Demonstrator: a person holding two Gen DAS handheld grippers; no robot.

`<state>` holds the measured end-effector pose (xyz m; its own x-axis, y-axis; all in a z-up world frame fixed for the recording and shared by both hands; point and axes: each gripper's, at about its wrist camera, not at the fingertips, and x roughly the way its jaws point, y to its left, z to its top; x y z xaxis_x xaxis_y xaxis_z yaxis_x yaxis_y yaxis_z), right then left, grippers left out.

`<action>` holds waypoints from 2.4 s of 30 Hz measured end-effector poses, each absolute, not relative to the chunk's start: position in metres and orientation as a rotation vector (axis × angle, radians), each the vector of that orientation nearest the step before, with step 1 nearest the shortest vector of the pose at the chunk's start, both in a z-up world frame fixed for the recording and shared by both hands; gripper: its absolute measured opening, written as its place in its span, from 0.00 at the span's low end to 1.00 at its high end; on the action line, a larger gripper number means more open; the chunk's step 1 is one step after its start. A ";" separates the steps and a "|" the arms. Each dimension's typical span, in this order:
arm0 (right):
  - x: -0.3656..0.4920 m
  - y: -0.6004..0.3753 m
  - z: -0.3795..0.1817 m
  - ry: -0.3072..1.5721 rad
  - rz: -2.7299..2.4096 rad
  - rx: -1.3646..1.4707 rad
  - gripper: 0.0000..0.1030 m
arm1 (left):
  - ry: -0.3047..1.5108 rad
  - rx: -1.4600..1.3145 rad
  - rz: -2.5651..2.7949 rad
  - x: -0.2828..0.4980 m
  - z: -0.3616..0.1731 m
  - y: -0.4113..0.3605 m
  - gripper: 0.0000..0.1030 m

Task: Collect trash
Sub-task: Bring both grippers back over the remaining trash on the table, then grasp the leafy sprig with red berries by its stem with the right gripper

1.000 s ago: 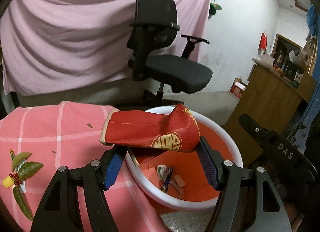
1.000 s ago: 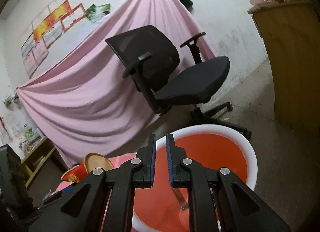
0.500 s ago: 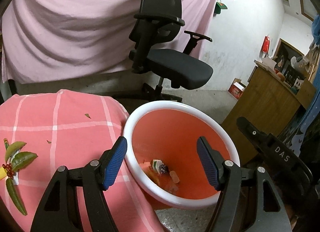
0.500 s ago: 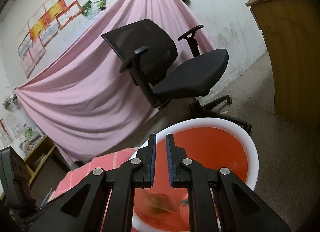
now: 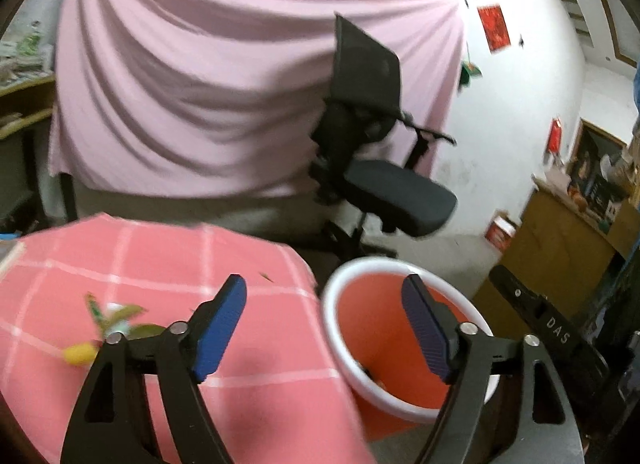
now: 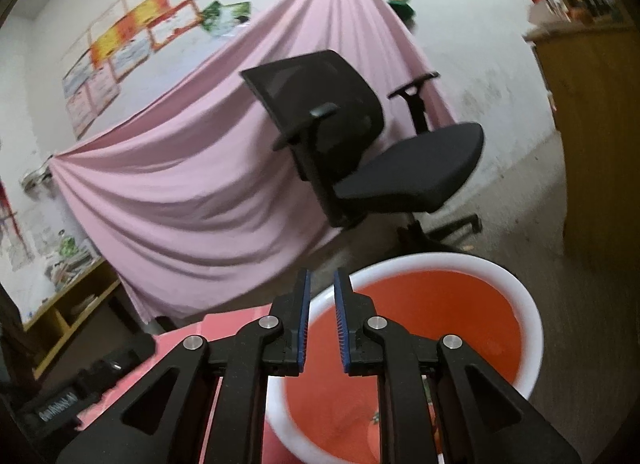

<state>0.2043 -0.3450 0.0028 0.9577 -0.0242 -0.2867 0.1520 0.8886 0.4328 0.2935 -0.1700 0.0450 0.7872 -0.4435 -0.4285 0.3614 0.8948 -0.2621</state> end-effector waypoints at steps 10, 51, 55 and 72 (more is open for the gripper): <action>0.206 -0.285 0.021 0.186 -0.010 0.361 0.51 | 0.274 -0.187 -0.236 0.252 0.061 -0.079 0.98; 0.267 -0.114 -0.006 0.429 0.358 -0.053 0.87 | 0.370 -0.190 0.063 0.245 -0.009 0.062 0.98; 0.281 -0.103 -0.018 0.557 0.439 -0.068 0.70 | 0.503 -0.209 0.048 0.266 -0.020 0.060 0.98; 0.298 -0.085 -0.052 0.831 0.539 -0.116 0.16 | 0.679 -0.245 -0.097 0.293 -0.043 0.037 0.91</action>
<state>0.2980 -0.0849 -0.0519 0.5486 0.4093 -0.7290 -0.4979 0.8605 0.1084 0.2925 0.0371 -0.0429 0.7749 -0.1680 -0.6094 0.0091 0.9669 -0.2550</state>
